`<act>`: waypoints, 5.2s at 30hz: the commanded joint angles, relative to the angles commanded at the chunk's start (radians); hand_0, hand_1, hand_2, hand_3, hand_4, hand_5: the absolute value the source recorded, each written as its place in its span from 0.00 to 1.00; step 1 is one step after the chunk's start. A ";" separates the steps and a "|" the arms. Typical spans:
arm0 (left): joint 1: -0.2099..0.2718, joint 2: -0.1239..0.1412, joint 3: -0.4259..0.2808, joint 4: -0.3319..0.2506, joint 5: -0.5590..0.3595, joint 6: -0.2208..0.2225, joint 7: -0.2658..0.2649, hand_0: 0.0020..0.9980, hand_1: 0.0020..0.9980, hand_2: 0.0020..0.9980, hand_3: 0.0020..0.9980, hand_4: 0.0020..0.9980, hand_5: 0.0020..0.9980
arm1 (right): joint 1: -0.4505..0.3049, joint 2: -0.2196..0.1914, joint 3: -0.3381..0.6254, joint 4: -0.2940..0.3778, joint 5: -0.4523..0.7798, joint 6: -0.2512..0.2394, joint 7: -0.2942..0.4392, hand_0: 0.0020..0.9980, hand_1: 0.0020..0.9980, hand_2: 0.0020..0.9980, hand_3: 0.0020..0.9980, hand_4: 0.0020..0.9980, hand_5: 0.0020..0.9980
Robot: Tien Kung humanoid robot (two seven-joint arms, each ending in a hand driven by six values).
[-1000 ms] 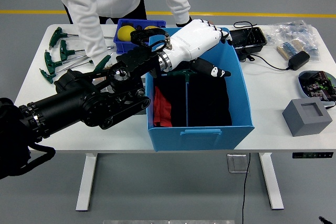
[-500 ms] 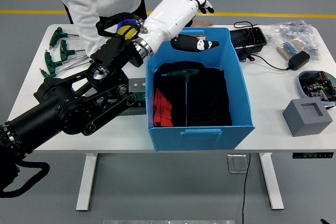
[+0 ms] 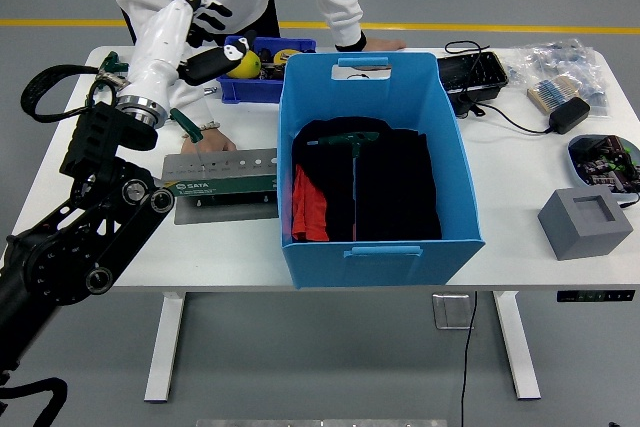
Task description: Lift tool from toolbox,place it in box,lift tool from toolbox,place it in box
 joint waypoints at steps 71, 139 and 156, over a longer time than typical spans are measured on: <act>0.101 -0.027 0.084 0.153 -1.399 0.100 -0.175 0.34 0.50 0.62 0.80 0.79 1.00 | -0.001 0.004 0.005 0.000 -0.013 0.003 -0.005 0.68 0.66 0.72 0.57 0.77 0.70; 0.021 0.035 0.110 -0.145 -1.634 0.193 -0.204 0.24 0.23 0.35 0.35 0.83 0.25 | -0.015 0.008 0.016 -0.001 -0.024 0.002 -0.008 0.68 0.67 0.72 0.57 0.77 0.70; -0.038 0.006 0.191 -0.196 -1.641 0.148 -0.162 0.17 0.11 0.20 0.29 0.77 0.11 | -0.004 0.001 0.003 -0.001 -0.008 0.005 -0.004 0.68 0.67 0.72 0.57 0.77 0.70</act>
